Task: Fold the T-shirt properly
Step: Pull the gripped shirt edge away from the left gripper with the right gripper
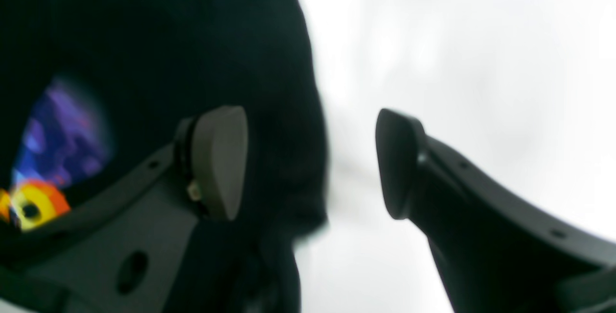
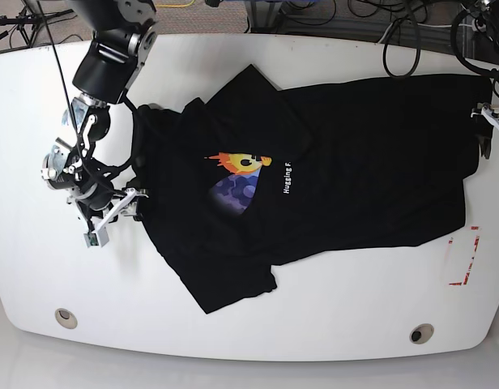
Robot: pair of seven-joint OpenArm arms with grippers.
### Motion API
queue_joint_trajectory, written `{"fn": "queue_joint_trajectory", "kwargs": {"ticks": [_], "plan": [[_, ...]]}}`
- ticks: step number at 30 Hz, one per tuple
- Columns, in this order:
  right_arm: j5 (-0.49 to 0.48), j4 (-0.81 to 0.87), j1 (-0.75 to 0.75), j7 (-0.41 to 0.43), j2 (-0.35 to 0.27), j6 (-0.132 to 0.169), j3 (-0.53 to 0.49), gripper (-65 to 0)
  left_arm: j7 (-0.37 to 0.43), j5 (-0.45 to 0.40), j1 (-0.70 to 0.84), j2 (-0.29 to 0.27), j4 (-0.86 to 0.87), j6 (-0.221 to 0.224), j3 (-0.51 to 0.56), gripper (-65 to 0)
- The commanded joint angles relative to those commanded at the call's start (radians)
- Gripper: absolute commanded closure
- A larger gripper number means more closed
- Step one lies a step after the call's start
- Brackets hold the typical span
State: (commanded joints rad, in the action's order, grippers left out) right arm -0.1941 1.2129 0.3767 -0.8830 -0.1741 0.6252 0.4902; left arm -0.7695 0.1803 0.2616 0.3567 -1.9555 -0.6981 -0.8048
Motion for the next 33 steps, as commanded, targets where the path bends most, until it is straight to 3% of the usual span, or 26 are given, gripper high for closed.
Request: {"fn": "queue_joint_trajectory", "kwargs": {"ticks": [6,16,24,27,32,33], "plan": [[0.000,-0.127,0.029,0.063,-0.003,0.000,0.002,-39.3,0.000,0.000,0.000,-0.008,0.000,0.000,-0.005,-55.3],[0.003,-0.133,0.003,0.069,0.048,0.000,0.000,-39.3,0.000,-0.078,-0.003,-0.060,-0.002,0.000,-0.002,-55.3],[0.006,-0.133,0.000,0.069,0.075,0.000,0.000,-39.0,0.000,-0.080,-0.021,-0.064,-0.002,0.000,0.003,-55.3],[0.009,-0.133,0.000,0.069,0.081,0.000,0.000,-33.3,0.000,-0.081,-0.054,-0.064,0.002,0.000,0.002,-55.4],[0.009,-0.133,0.003,0.069,0.080,0.000,-0.002,-5.7,0.000,-0.081,-0.129,-0.064,0.060,0.000,0.000,-55.8],[0.009,-0.133,0.005,0.069,0.080,0.000,-0.002,-2.9,0.000,-0.083,-0.144,-0.064,0.077,0.000,0.000,-55.8]]}}
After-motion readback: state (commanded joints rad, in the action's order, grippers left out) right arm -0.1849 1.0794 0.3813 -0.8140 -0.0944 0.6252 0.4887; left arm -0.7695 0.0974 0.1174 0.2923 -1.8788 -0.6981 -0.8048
